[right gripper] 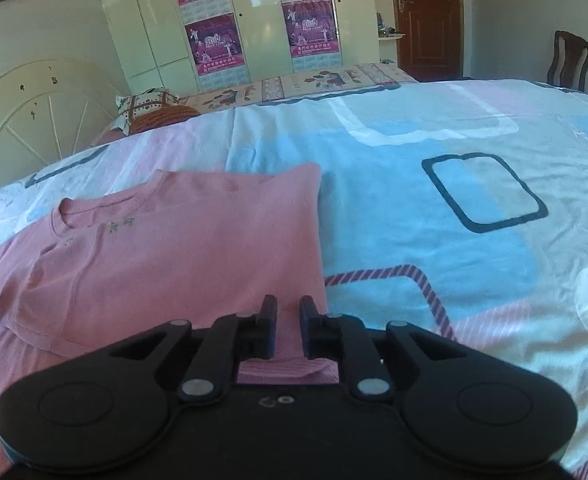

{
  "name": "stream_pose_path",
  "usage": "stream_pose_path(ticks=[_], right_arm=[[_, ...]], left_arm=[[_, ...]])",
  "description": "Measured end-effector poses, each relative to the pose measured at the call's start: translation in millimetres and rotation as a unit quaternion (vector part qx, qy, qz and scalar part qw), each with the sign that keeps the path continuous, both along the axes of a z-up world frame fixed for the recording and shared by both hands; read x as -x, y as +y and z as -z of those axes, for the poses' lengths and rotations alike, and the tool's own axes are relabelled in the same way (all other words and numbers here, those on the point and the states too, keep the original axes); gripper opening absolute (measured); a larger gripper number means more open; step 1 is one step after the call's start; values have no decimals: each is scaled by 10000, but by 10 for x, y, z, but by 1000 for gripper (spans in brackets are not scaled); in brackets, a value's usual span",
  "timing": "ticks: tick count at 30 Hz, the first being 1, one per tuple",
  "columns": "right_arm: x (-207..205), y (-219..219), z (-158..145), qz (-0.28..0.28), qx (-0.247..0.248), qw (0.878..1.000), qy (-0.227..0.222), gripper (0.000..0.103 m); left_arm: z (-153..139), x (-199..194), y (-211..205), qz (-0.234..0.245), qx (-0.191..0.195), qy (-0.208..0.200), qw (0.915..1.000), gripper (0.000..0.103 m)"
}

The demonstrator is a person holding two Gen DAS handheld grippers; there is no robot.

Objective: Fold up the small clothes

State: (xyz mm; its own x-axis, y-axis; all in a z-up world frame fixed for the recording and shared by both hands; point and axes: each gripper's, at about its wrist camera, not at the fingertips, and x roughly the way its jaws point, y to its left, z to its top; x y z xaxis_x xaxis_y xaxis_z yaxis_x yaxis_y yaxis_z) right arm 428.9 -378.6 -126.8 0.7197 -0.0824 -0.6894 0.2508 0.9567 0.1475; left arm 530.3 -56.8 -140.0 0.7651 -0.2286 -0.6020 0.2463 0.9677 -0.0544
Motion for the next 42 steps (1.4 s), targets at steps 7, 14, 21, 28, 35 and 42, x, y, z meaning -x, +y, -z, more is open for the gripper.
stream_pose_path(ticks=[7,14,21,28,35,42], right_arm=[[-63,-50,147,-144,100,9998,122,0],[-511,-163,40,-299,128,9994,-94,6],[-1104,-642,170,82,-93,9999,107,0],[-636,-430,33,-240,-9,9996,154,7],[34,-107,-18,-310,379,9987,159,18],[37,207,87,-595,352,9970,340,14]], left_arm=[[250,-201,-260,280,-237,396,9985,51],[244,-369,-320,310,-255,288,9988,51],[251,-556,-311,205,-186,398,9988,51],[217,-281,-398,442,-217,377,9981,51],[59,154,-334,697,92,52,9975,51],[241,314,-566,671,-282,355,9967,52]])
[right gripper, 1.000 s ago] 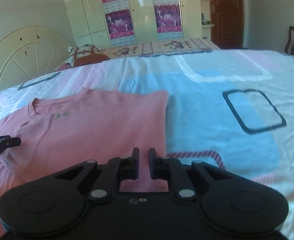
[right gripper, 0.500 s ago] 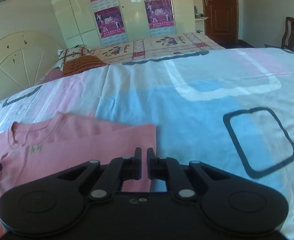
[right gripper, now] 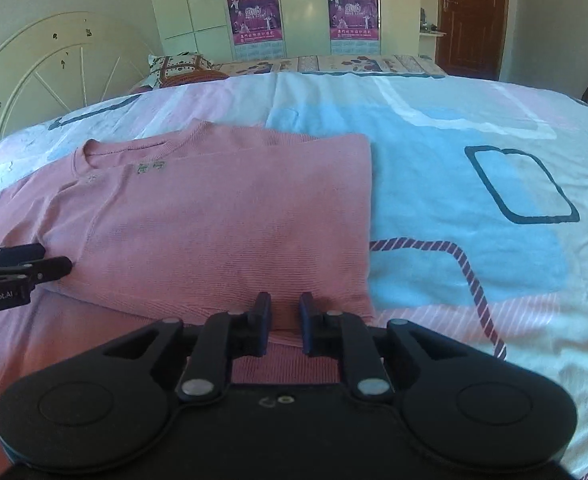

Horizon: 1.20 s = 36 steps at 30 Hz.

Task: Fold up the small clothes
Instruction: 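Move the left tool to the other sleeve cuff and close on it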

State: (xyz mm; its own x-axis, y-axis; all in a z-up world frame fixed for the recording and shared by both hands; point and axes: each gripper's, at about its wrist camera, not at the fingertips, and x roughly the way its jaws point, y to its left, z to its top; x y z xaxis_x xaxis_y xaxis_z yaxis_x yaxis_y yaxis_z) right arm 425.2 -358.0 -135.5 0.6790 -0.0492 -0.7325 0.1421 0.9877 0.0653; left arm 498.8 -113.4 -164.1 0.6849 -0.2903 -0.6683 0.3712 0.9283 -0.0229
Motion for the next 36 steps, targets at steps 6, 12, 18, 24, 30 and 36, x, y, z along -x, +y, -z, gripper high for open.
stream_pose_path(ticks=[6,12,18,24,30,36], right_arm=[[-5,-11,-19,192,41,9997,137,17],[55,45,-166,343,-56,9993,-114,19],[31,106,-247,551,-233,9977,-331,20],[-185,324,-240,488,-488,9973,-265,22],[-406,639,-249,412,-447,9978,-251,22],[-549,771,-252,650,-662,9954,-225,22]], left_arm=[[24,69,36,-96,-210,-74,9997,77],[-61,99,561,-688,-62,-21,9976,77],[-146,296,1888,-2271,251,-224,9733,77],[-81,547,3631,-4345,868,-274,8961,62],[165,587,4758,-5318,1602,-219,8313,61],[344,416,5076,-5341,2178,-398,8159,61]])
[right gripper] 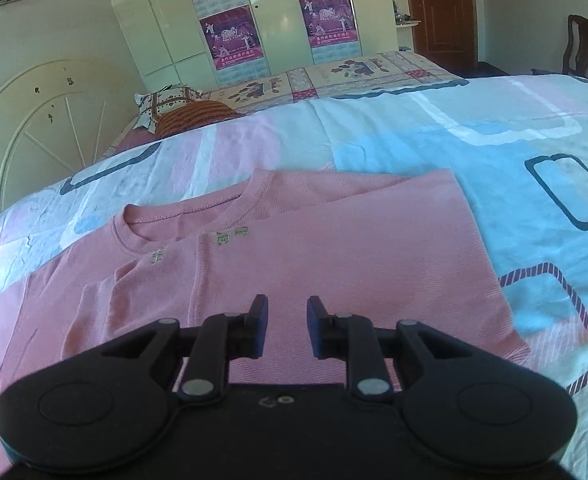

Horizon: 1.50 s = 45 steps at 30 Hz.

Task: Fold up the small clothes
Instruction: 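Move the left tool to the other sleeve cuff and close on it, then carry the cuff across the body over the first sleeve with left tool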

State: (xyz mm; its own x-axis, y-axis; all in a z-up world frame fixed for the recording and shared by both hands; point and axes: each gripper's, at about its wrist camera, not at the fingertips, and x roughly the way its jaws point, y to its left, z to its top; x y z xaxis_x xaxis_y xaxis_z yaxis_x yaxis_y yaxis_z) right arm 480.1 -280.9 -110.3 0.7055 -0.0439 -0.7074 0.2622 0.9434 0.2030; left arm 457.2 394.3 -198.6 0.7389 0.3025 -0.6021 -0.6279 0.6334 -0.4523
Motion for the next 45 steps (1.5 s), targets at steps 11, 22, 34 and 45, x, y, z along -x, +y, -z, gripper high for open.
stream_pose_path(ticks=[11,22,34,45], right_arm=[[-25,86,-78,52,127,9999,31,22],[103,-132,-66,128,-59,9999,-91,22],[361,-592,-55,362,-718,9964,-276,22],[423,-748,-6,66,-1524,9877,-355,51]], left_arm=[[131,-103,338,-162,1270,-809,9885,10],[-633,-691,-1700,2404,190,-1139,9638,10],[-848,-733,-4355,4422,-693,-534,8927,10],[-579,-385,-5665,5350,-2385,486,8090,23]])
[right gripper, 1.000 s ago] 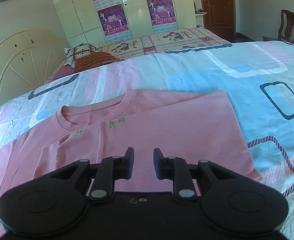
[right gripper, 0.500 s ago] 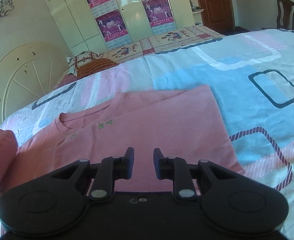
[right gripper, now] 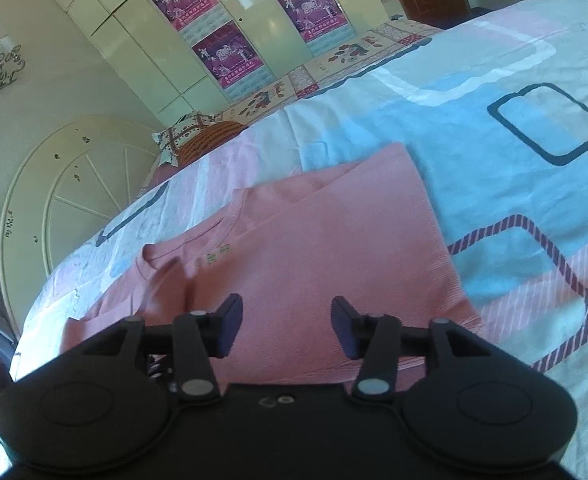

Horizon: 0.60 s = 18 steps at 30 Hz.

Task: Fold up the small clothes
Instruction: 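Carry the cuff across the body over the first sleeve with left tool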

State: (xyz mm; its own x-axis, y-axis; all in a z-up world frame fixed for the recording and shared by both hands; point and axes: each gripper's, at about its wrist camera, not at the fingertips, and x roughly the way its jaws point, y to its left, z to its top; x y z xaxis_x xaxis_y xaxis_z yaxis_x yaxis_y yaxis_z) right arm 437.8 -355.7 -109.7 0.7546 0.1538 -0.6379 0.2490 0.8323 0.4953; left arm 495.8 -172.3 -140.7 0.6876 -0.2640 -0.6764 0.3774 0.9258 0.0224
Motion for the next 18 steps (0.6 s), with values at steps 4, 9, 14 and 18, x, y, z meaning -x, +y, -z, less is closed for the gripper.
stream_pose_path(ticks=[4,9,14,18], right_arm=[[-103,156,8,-328,-80,9994,-22,51],[-283,426,118,-651,-226,9976,103,50],[-439,591,271,-735,-270,9963,362,49],[-546,764,318,-837,-45,9957,407,42]], left_arm=[[-321,342,309,-39,441,-408,9982,69],[-479,688,1277,-960,375,-771,9917,70],[-195,750,2239,-1886,-136,-461,9809,70],[38,534,2541,-2134,-216,-219,9765,67]])
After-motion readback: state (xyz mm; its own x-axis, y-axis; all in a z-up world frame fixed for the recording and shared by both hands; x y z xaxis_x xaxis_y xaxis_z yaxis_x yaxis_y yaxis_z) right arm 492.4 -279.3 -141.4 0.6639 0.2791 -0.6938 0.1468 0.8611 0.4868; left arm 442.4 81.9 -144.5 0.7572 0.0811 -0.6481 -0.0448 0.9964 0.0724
